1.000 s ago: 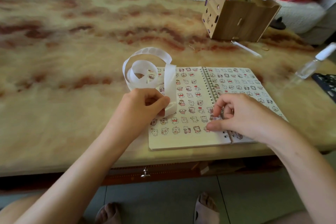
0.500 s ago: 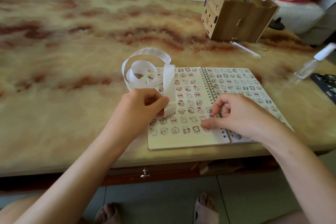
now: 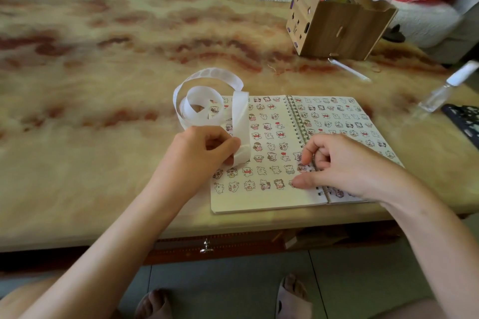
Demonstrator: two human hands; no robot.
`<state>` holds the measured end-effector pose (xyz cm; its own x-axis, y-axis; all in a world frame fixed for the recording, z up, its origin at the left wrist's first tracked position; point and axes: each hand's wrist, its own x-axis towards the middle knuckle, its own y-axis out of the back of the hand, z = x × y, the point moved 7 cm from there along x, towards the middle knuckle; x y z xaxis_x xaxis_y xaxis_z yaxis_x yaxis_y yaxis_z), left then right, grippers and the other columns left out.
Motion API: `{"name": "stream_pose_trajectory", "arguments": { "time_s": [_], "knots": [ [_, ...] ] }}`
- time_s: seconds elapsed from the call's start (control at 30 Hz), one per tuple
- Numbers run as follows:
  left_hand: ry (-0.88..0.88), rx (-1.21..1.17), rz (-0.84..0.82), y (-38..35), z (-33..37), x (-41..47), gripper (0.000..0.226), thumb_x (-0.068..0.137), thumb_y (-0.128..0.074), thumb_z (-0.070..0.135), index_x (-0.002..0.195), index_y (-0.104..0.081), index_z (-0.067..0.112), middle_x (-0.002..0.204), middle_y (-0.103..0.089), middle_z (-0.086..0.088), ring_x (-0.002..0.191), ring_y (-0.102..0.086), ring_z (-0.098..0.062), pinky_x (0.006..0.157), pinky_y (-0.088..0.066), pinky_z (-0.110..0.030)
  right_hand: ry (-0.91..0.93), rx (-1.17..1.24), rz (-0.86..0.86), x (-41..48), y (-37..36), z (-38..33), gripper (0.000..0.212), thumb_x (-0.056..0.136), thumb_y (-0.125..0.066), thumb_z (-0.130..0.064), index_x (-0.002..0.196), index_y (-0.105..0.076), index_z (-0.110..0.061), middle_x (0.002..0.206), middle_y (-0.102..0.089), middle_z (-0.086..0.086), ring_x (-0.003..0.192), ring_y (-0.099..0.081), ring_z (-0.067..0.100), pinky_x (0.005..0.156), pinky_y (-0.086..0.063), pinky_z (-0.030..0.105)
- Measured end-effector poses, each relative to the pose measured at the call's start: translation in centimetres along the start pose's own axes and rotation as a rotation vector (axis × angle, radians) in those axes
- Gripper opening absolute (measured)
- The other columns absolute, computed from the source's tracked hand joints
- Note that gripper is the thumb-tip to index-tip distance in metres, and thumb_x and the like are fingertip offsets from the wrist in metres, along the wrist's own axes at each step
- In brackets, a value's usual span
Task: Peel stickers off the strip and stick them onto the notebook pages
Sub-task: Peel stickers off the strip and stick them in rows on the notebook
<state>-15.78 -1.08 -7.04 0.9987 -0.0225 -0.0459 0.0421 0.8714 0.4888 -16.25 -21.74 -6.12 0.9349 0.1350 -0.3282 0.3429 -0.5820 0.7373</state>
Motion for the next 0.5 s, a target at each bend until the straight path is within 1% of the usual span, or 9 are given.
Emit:
{"name": "stream_pose_trajectory", "arguments": {
  "time_s": [0.1, 0.13, 0.17, 0.27, 0.33, 0.4, 0.5],
  "knots": [
    [0.003, 0.004, 0.001, 0.01, 0.0, -0.02, 0.03, 0.088, -0.06, 0.03, 0.06, -0.062, 0.019, 0.058, -0.066, 0.009, 0.048, -0.047, 0.001, 0.049, -0.034, -0.009, 0.005, -0.005, -0.023, 0.0, 0.14, 0.09, 0.028, 0.073, -0.082, -0.023, 0.089, -0.059, -0.021, 0.056, -0.042, -0.007, 0.043, -0.037, 0.006, 0.056, -0.04, 0.028],
    [0.003, 0.003, 0.001, 0.0, 0.03, -0.02, 0.03, 0.088, -0.06, 0.03, 0.06, -0.062, 0.019, 0.057, -0.066, 0.01, 0.047, -0.047, 0.002, 0.048, -0.033, -0.008, 0.001, -0.002, -0.025, -0.02, 0.22, 0.11, 0.028, 0.073, -0.081, -0.024, 0.089, -0.059, -0.02, 0.056, -0.042, -0.007, 0.043, -0.037, 0.006, 0.057, -0.041, 0.029],
    [0.002, 0.002, 0.002, 0.01, 0.07, -0.04, 0.03, 0.088, -0.06, 0.03, 0.06, -0.062, 0.019, 0.057, -0.066, 0.01, 0.046, -0.047, 0.002, 0.047, -0.033, -0.007, -0.004, 0.008, -0.021, -0.05, 0.27, 0.11, 0.03, 0.071, -0.082, -0.027, 0.089, -0.059, -0.02, 0.055, -0.043, -0.007, 0.045, -0.038, 0.007, 0.059, -0.041, 0.03],
    [-0.003, 0.004, 0.004, 0.02, 0.21, -0.1, 0.031, 0.088, -0.06, 0.029, 0.059, -0.061, 0.019, 0.055, -0.065, 0.009, 0.044, -0.045, 0.002, 0.046, -0.032, -0.006, -0.021, 0.02, 0.025, -0.09, 0.2, -0.11, 0.043, 0.061, -0.084, -0.045, 0.086, -0.059, -0.021, 0.052, -0.044, -0.009, 0.047, -0.037, 0.009, 0.059, -0.037, 0.029],
    [-0.005, 0.004, 0.005, 0.02, 0.21, -0.09, 0.032, 0.088, -0.06, 0.029, 0.058, -0.061, 0.02, 0.056, -0.065, 0.009, 0.045, -0.045, 0.001, 0.046, -0.032, -0.007, -0.028, -0.025, 0.064, -0.06, 0.09, -0.25, 0.044, 0.06, -0.083, -0.049, 0.084, -0.058, -0.023, 0.054, -0.046, -0.009, 0.049, -0.038, 0.01, 0.057, -0.035, 0.028],
    [-0.002, 0.001, 0.003, 0.0, 0.13, -0.03, 0.032, 0.088, -0.06, 0.03, 0.058, -0.061, 0.02, 0.056, -0.065, 0.009, 0.046, -0.045, 0.001, 0.047, -0.032, -0.008, -0.03, -0.057, 0.084, -0.05, 0.08, -0.23, 0.037, 0.066, -0.082, -0.045, 0.084, -0.057, -0.023, 0.055, -0.047, -0.008, 0.048, -0.039, 0.009, 0.053, -0.034, 0.027],
    [-0.003, -0.015, 0.001, -0.04, 0.01, -0.05, 0.032, 0.088, -0.06, 0.03, 0.058, -0.061, 0.021, 0.056, -0.065, 0.009, 0.048, -0.046, -0.001, 0.049, -0.033, -0.01, -0.02, -0.031, 0.092, 0.05, 0.28, -0.16, 0.022, 0.078, -0.076, -0.036, 0.083, -0.059, -0.023, 0.054, -0.051, -0.007, 0.045, -0.04, 0.008, 0.051, -0.036, 0.024]
  ]
}}
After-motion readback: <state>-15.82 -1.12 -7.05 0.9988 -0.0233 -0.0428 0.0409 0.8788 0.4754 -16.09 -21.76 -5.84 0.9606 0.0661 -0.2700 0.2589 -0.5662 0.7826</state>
